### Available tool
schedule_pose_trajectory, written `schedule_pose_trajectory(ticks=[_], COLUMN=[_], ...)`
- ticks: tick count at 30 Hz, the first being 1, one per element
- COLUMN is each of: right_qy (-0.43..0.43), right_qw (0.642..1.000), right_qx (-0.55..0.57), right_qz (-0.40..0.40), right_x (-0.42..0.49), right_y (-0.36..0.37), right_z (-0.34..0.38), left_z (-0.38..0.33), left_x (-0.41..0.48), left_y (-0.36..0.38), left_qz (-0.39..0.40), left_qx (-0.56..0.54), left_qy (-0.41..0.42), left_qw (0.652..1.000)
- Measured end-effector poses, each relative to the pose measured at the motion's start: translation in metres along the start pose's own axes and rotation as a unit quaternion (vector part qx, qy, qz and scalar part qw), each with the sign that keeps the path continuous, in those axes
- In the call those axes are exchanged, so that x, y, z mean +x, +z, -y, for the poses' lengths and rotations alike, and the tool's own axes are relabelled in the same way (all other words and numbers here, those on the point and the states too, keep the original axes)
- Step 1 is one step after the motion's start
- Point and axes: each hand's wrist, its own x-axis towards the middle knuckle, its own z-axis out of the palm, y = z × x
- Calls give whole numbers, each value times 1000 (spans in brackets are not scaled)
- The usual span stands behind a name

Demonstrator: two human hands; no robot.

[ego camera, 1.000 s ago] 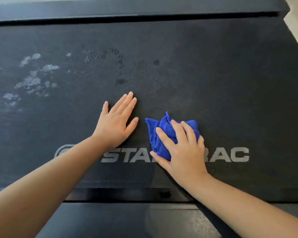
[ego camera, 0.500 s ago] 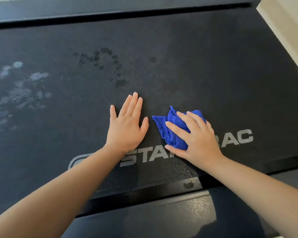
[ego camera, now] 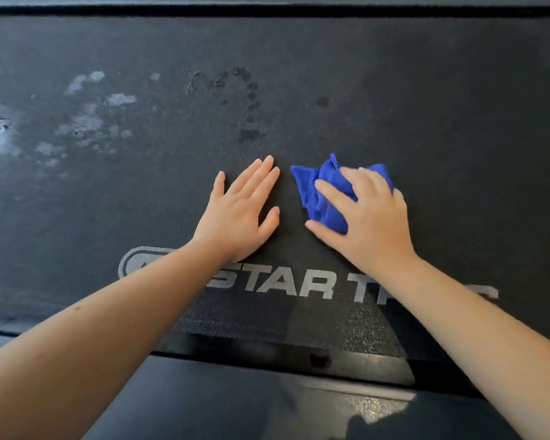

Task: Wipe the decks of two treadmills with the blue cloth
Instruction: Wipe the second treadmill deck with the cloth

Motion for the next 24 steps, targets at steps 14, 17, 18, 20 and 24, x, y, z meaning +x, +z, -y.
schedule_pose_trajectory(ticks=[14, 17, 18, 20, 24], right_qy=[-112, -128, -137, -146, -115], right_qw=[991, 989, 988, 986, 989], right_qx=[7, -1, 0, 11, 24], right_qz=[72, 71, 73, 84, 86], right_x=[-114, -103, -100, -97, -104], right_y=[-36, -25, -21, -18, -24], right_z=[39, 66, 74, 75, 52], left_z=[-2, -1, 1, 2, 3], left_x=[1, 2, 2, 2, 3], left_y=[0, 0, 1, 1, -1], left_qz=[-6, -9, -10, -14, 1], left_qx=[2, -4, -6, -16, -35], left_qy=[10, 13, 14, 17, 12], left_qw=[1000, 1000, 1000, 1000, 999])
